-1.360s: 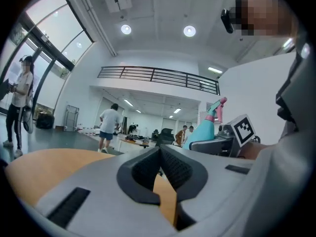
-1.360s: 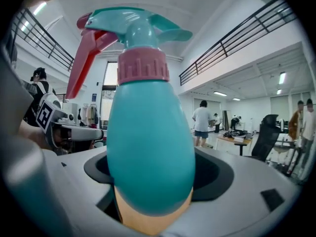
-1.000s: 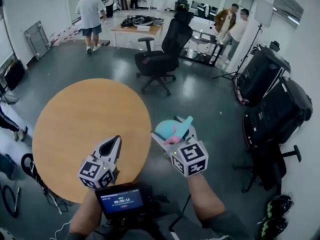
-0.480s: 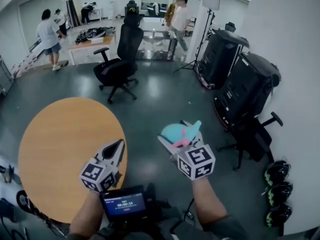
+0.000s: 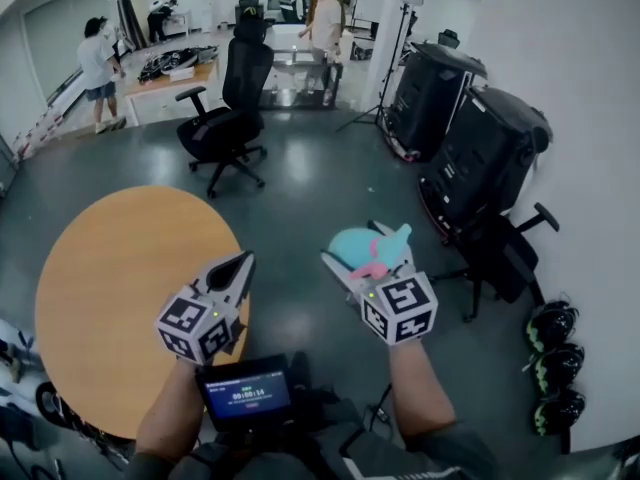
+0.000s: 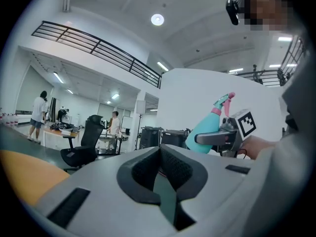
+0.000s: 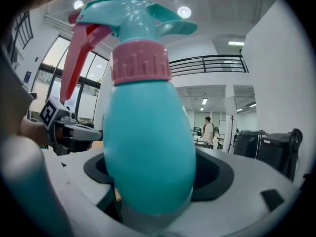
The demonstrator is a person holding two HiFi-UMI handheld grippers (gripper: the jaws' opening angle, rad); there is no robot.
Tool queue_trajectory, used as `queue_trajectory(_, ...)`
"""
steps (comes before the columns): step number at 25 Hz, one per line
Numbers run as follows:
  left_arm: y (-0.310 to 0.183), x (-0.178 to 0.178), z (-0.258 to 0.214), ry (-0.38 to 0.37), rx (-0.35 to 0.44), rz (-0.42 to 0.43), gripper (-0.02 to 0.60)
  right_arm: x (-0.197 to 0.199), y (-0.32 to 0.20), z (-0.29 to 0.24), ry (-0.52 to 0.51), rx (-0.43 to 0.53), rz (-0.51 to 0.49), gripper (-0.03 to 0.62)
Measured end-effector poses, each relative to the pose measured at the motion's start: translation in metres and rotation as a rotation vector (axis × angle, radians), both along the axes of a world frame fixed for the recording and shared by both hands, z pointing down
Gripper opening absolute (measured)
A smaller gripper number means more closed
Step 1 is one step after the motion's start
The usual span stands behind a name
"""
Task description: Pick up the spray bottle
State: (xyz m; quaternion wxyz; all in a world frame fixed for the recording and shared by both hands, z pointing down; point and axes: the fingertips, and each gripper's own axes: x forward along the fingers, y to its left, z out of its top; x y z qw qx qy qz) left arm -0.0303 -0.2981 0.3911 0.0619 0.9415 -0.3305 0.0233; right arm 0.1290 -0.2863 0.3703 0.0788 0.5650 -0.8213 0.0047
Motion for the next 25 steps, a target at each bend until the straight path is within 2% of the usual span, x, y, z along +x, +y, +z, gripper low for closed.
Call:
queue_trajectory(6, 0.004, 0.001, -0.004, -0.003, 0.022, -0.013, 0.005, 0.007, -0.001, -0.005, 0.004, 0.005, 0.031, 0.426)
queue_trajectory(14, 0.01, -0.005, 0.003, -0.001, -0.002, -0.023, 0.003, 0.004, 0.008, -0.004, -0.009, -0.001, 0.026, 0.426)
queue_trajectory(18, 0.01, -0.001, 0.008, -0.03, -0.002, -0.03, 0.003, 0.01, 0.01, -0.005, -0.001, 0.004, 0.033, 0.426)
queue_trajectory(22, 0.015, -0.003, 0.006, 0.008, -0.015, -0.028, 0.003, 0.009, 0.015, -0.002, -0.006, -0.001, 0.034, 0.426)
queue_trajectory(25, 0.018, -0.007, 0.004, 0.01, -0.012, -0.033, 0.003, 0.006, 0.015, -0.003, -0.006, -0.001, 0.03, 0.426)
